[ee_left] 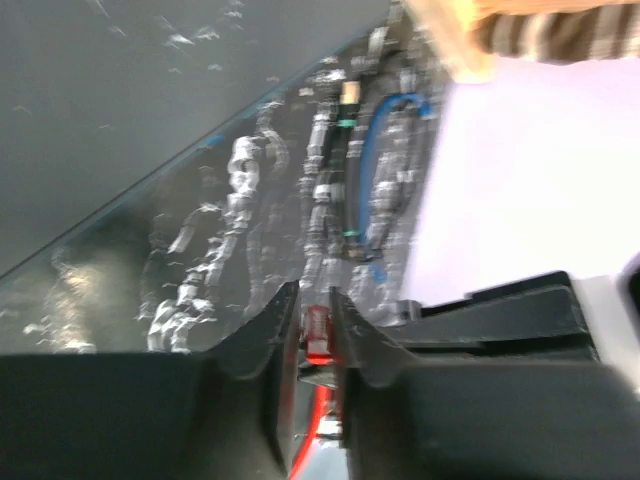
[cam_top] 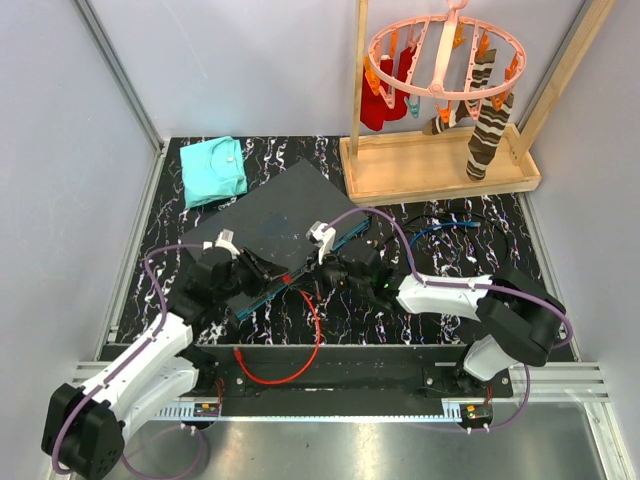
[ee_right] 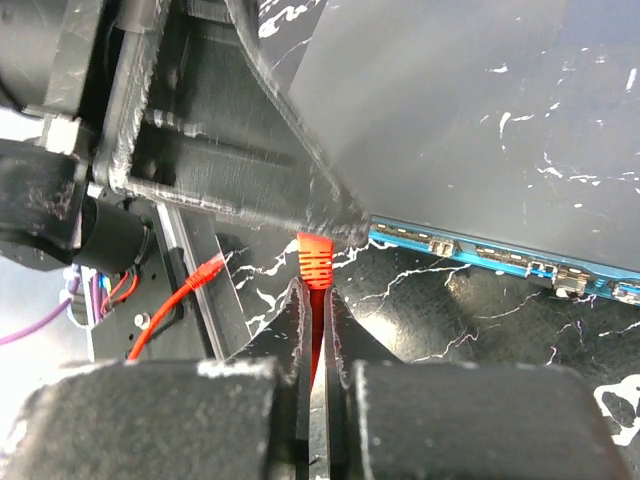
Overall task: Insert the plug into the switch port
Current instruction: Adjust the connector, then insert the connector into the switch port.
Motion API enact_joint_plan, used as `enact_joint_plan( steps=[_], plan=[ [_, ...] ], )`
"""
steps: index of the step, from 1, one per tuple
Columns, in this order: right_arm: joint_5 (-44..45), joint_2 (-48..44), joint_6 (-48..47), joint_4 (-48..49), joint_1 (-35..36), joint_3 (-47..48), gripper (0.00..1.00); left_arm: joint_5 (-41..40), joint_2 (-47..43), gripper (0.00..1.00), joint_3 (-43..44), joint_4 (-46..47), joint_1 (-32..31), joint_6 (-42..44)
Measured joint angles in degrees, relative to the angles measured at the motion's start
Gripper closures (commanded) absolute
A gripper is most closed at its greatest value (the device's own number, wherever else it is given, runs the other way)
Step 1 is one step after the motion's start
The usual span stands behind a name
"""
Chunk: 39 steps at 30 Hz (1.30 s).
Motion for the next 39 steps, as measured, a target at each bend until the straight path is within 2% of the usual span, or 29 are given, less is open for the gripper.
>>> enact_joint_plan(
  steps=[2, 3, 5, 6, 10, 13, 19, 25, 31, 39],
  plan=[
    [-0.61, 0.02, -0.66, -0.48, 0.04, 0.00, 1.00, -0.66, 1.20, 0.48, 2.38, -4.52, 0.96, 4.46],
    [-0.72, 0.07, -1.03, -0.61, 0.13, 0.00, 1.00, -1.36, 1.95, 0.37, 3.58, -6.34, 1.90, 7.02],
    [-0.61, 0.31, -2.08, -0.90, 0.46, 0.00, 1.00, -3.04, 3.48, 0.29, 7.15, -11.32, 4.33, 12.41],
    [-0.48, 0.66, -2.64, -1.01, 0.83, 0.00, 1.00, -4.24, 3.93, 0.20, 8.85, -13.25, 5.53, 15.06],
    [1.51, 3.02, -5.88, -3.45, 4.37, 0.07, 1.00, -10.49, 5.27, 0.01, 14.91, -18.62, 9.09, 24.26],
    [4.22, 6.14, -8.57, -6.12, 8.55, 0.85, 1.00, -15.47, 7.61, 0.01, 17.75, -20.44, 10.51, 29.24],
    [10.71, 12.28, -12.13, -6.93, 13.38, 2.69, 1.00, -20.90, 19.61, 0.01, 23.96, -23.17, 14.21, 36.30],
    [17.99, 16.37, -14.53, -6.60, 15.10, 4.94, 1.00, -22.56, 32.96, 0.01, 33.86, -22.45, 19.45, 40.11],
    [20.98, 17.79, -14.64, -6.27, 15.39, 7.54, 1.00, -22.75, 44.44, 0.01, 43.01, -20.92, 22.60, 42.93],
    [21.00, 20.33, -13.05, -6.29, 16.39, 11.69, 1.00, -22.75, 52.39, 0.01, 44.50, -21.07, 24.41, 44.74]
  ],
)
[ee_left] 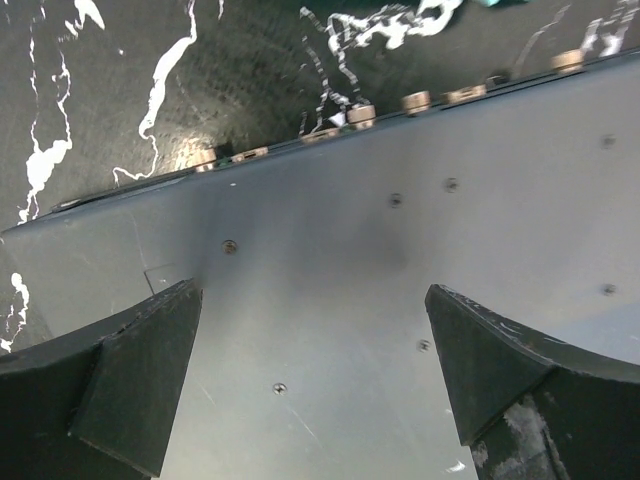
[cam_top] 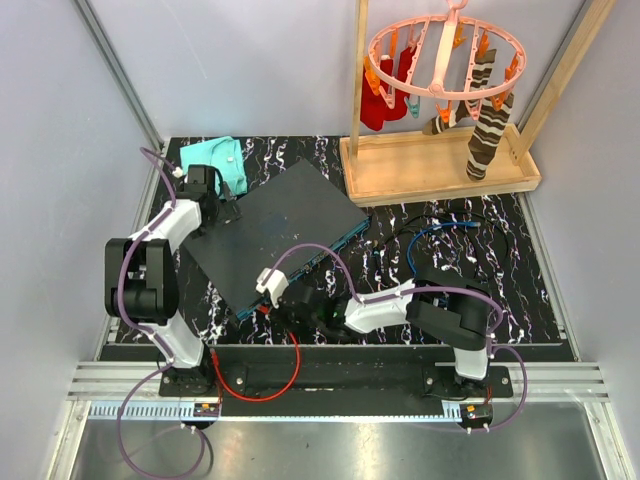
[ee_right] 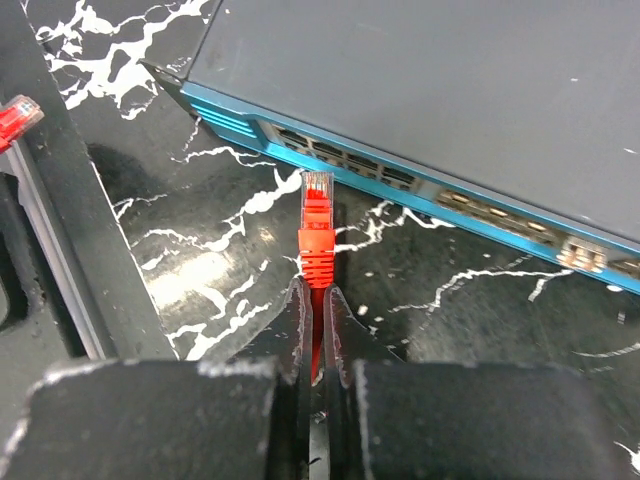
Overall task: Insert the plug into the switch port
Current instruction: Insert the connector into the switch port.
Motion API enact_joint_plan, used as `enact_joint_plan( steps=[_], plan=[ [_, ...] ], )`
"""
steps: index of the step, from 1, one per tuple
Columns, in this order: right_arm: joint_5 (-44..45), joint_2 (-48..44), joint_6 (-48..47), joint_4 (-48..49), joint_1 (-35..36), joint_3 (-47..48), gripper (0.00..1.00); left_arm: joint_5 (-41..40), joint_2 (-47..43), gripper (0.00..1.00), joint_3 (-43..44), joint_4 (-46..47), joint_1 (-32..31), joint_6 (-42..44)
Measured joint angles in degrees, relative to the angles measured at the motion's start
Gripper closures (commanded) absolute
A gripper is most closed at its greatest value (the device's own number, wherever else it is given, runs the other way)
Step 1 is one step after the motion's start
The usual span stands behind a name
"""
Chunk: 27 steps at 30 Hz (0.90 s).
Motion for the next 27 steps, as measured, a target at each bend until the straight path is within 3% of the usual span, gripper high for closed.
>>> enact_joint_plan(
  steps=[27],
  plan=[
    [1.36, 5.01, 7.06, -3.19, 1.16, 5.77, 1.00, -0.42, 0.79, 0.01, 0.00, -0.07, 0.74, -1.51]
  ],
)
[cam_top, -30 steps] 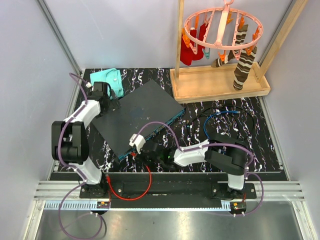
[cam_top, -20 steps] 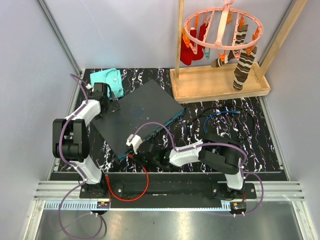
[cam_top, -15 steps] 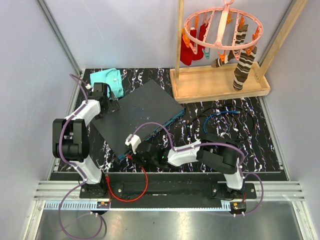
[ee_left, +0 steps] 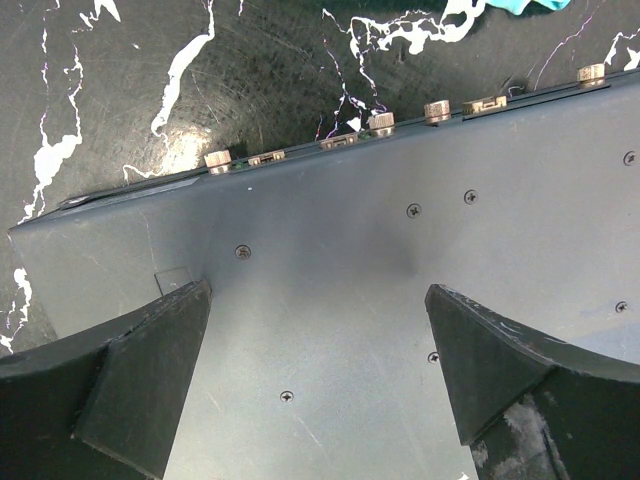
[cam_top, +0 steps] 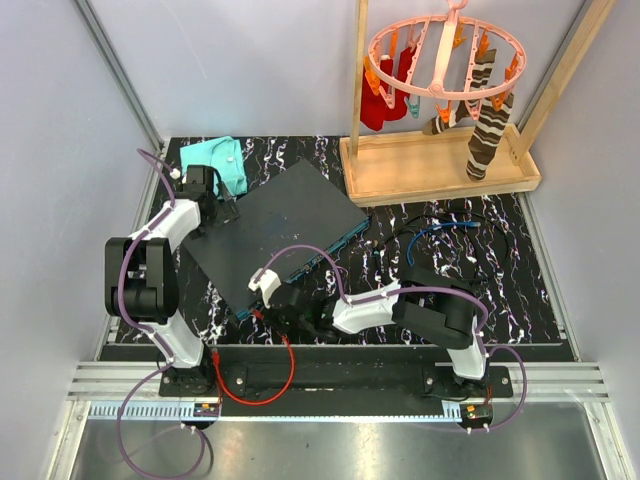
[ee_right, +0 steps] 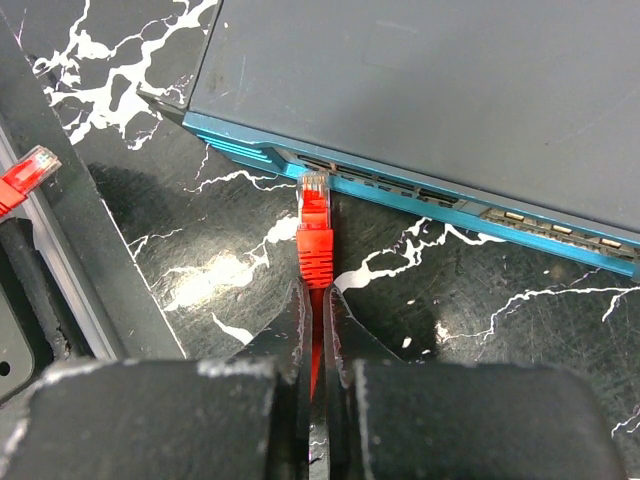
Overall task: Insert the plug into the switch port
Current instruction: Insert the connector into the switch port.
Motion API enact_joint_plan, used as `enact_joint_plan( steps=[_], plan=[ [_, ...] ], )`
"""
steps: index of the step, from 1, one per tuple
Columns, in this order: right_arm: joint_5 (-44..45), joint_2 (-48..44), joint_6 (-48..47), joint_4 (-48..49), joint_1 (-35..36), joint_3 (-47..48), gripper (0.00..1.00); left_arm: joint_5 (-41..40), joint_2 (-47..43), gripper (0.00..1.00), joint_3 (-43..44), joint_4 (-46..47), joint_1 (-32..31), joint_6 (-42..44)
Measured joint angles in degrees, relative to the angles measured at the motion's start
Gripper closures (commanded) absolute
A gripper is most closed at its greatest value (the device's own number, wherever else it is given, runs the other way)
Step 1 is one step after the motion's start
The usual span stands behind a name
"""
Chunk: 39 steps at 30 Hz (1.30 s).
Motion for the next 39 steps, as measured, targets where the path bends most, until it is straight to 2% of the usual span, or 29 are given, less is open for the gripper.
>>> enact_joint_plan(
  steps=[39],
  plan=[
    [5.46, -0.24, -2.23, -3.72, 1.81, 2.03, 1.00, -0.17, 0.66, 0.01, 0.76, -0.81, 0.00, -0.17]
  ],
)
